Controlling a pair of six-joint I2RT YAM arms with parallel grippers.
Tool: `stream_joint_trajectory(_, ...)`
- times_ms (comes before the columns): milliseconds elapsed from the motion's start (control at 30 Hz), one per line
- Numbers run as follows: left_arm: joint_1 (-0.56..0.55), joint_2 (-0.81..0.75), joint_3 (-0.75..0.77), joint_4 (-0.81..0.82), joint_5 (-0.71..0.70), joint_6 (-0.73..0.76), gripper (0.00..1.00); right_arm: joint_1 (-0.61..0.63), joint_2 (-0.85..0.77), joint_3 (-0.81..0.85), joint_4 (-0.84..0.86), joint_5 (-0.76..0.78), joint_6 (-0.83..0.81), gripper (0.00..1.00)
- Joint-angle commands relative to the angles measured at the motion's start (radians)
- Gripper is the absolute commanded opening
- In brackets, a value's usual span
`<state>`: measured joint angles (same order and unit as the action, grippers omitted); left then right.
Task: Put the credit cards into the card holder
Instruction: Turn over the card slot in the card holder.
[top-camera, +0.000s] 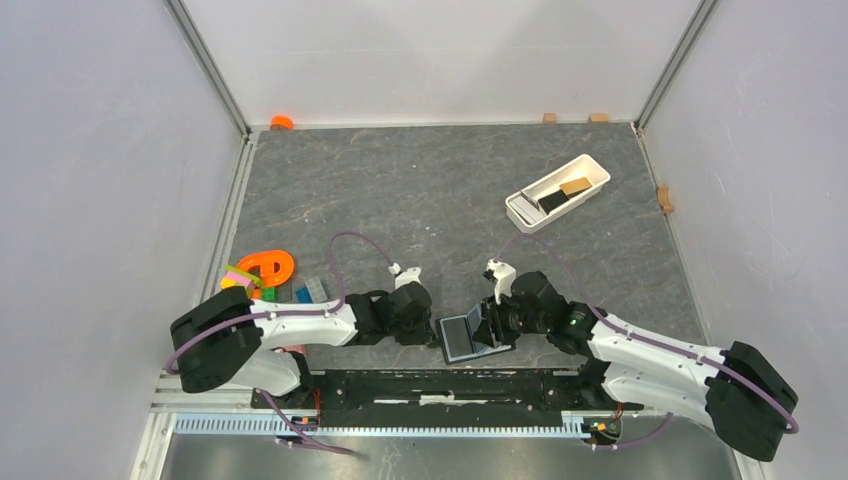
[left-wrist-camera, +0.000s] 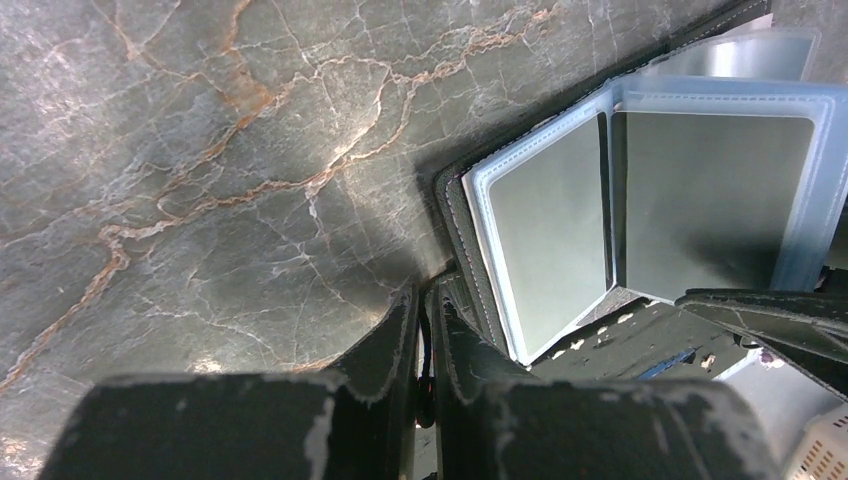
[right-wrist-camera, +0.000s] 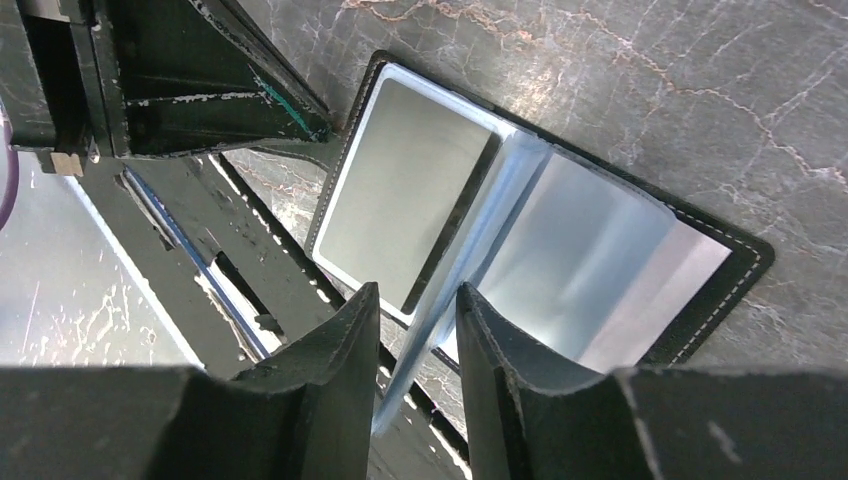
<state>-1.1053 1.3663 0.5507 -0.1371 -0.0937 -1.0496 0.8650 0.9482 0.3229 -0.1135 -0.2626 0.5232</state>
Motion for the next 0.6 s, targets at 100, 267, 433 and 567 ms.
stream_joint_trajectory(100, 0.015, 0.022, 0.013, 0.012, -0.006, 0.013, 0.12, 0.031, 0.030, 0.050, 0.063, -0.004, 0.007, 0.43)
stream_joint_trajectory(267, 0.022, 0.022, 0.016, 0.016, -0.002, 0.021, 0.12, 0.044, 0.030, 0.051, 0.095, -0.017, 0.017, 0.49)
stream_joint_trajectory(433, 0.031, 0.025, 0.017, 0.017, 0.004, 0.026, 0.12, 0.053, 0.036, 0.058, 0.097, -0.010, 0.021, 0.52)
stream_joint_trajectory(567, 0.034, 0.023, 0.015, 0.018, 0.005, 0.028, 0.12, 0.053, 0.039, 0.058, 0.087, 0.005, 0.024, 0.52)
